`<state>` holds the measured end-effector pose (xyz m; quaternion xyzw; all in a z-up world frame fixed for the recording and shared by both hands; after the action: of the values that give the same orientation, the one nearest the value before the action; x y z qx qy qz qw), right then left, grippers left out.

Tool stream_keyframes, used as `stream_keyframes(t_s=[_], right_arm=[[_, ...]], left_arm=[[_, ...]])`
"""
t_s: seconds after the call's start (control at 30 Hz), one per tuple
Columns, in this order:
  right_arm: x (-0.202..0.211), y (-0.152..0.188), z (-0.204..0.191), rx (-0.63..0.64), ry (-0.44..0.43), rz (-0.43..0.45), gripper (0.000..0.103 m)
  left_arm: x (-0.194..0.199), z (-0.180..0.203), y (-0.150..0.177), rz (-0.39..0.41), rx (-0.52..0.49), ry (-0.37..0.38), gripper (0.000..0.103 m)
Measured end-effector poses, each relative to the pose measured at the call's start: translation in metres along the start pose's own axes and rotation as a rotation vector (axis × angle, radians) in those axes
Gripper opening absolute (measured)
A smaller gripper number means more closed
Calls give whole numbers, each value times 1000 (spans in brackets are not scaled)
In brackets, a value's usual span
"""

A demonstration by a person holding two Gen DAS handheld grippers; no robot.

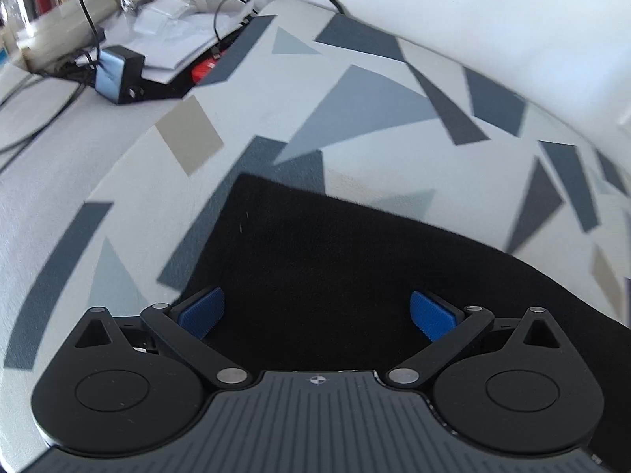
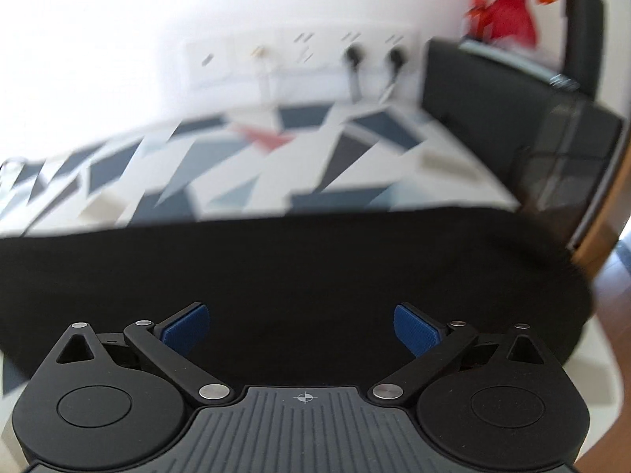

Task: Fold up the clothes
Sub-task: 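Lift the folded end with the left gripper and fold it over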

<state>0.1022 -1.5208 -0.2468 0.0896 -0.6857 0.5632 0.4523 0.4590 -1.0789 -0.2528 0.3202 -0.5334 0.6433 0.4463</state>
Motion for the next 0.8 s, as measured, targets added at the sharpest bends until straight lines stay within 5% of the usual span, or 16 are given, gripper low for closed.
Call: stream_keyframes(t_s=[0.07, 0.23, 0.47, 0.7, 0.77, 0.8], right_arm=[[-5, 8, -20, 50, 8, -31, 100], [-18, 15, -49, 122, 37, -71, 102], [-33, 11, -44, -6, 46, -103, 102], [-38, 8, -42, -28, 62, -119, 102], [-37, 8, -41, -33, 66, -122, 102], [-37, 9, -41, -36, 69, -123, 102]], left_arm=[[8, -6, 11, -39, 2, 76, 103], [15, -23, 28, -85, 25, 123, 102], [19, -69, 23, -51, 452, 345, 101], [8, -60, 4, 28, 414, 281, 97], [8, -57, 1, 51, 400, 243, 90], [8, -56, -1, 63, 394, 223, 70]])
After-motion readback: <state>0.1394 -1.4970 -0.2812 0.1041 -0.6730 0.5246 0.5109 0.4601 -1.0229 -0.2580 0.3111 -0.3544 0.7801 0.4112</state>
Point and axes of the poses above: each gripper's, at about its wrist camera, not at the fingertips, and x roughly against the way its jaws point, z to its right, y to its underside, the point moved 6 cm from there along -x, roughly the way its jaws point, and after that the axes turned 8 degrees about x, right-handed, at the moved point
